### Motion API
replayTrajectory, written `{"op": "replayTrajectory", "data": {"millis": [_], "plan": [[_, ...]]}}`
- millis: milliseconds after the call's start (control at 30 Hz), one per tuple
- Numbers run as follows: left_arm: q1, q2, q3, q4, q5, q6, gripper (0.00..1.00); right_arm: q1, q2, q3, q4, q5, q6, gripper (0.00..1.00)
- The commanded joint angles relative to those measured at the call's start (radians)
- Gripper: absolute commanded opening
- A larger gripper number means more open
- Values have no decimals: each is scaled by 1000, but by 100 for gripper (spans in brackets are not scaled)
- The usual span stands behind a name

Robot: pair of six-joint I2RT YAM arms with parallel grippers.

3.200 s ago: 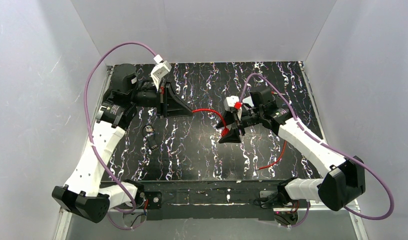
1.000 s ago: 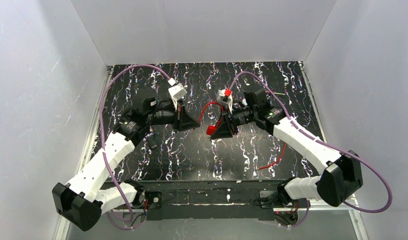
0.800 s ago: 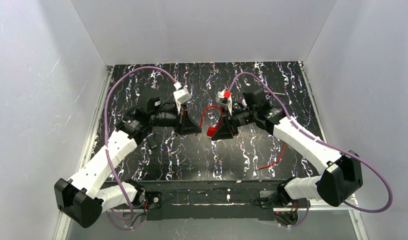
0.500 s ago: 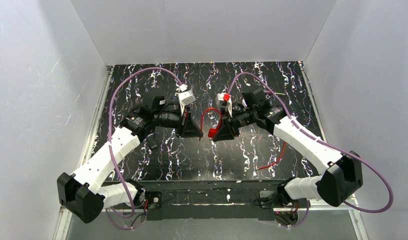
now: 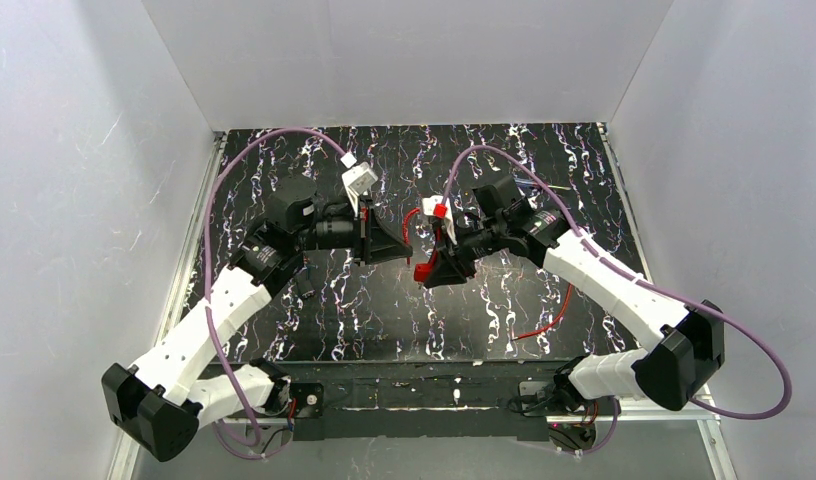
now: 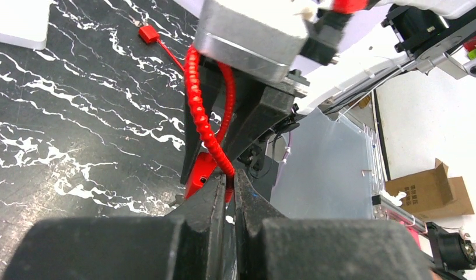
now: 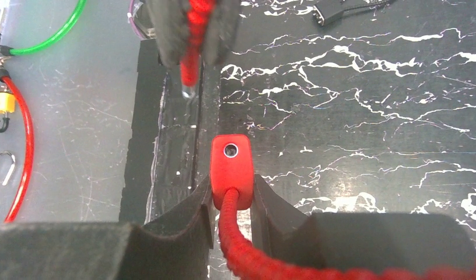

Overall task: Lock with the key
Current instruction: Lock the lock.

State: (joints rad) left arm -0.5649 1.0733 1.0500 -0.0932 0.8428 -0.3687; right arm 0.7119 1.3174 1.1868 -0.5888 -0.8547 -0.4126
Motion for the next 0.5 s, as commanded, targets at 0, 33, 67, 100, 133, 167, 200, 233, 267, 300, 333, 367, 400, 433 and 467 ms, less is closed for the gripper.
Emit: {"op": "replayTrajectory", "data": {"millis": [0,33,67,100,133,167,200,233,267,300,333,367,400,433,467], "plan": [[-28,9,-16,137,-63,-50,0,42,21,56,-44,-15,-41,1],[-32,11,-18,137,-68,-46,0,45,26,63,-48,-16,-42,1],[-36,12,-18,138,-74,-40,0,48,30,70,-53,-18,-46,1],[-38,12,-18,138,-80,-36,0,52,34,76,-61,-20,-51,1],[-38,12,-16,138,-85,-33,0,57,37,81,-67,-22,-57,1],[-38,13,-15,138,-90,-30,0,61,39,83,-71,-22,-61,1],[-38,14,-14,138,-94,-28,0,65,41,83,-73,-21,-64,1],[-39,16,-14,138,-95,-29,0,68,43,83,-73,-20,-66,1],[-41,18,-14,138,-96,-29,0,71,45,84,-72,-20,-66,1],[-43,20,-15,138,-97,-28,0,73,47,85,-72,-22,-66,1],[-46,21,-16,136,-98,-24,0,75,49,87,-71,-24,-66,1],[-48,21,-18,135,-101,-21,0,78,50,89,-73,-25,-67,1],[-48,22,-21,134,-105,-17,0,80,51,91,-75,-27,-70,1],[-48,22,-22,133,-109,-10,0,81,50,92,-77,-26,-72,1],[-48,22,-23,130,-112,-2,0,81,50,92,-78,-25,-73,1]]}}
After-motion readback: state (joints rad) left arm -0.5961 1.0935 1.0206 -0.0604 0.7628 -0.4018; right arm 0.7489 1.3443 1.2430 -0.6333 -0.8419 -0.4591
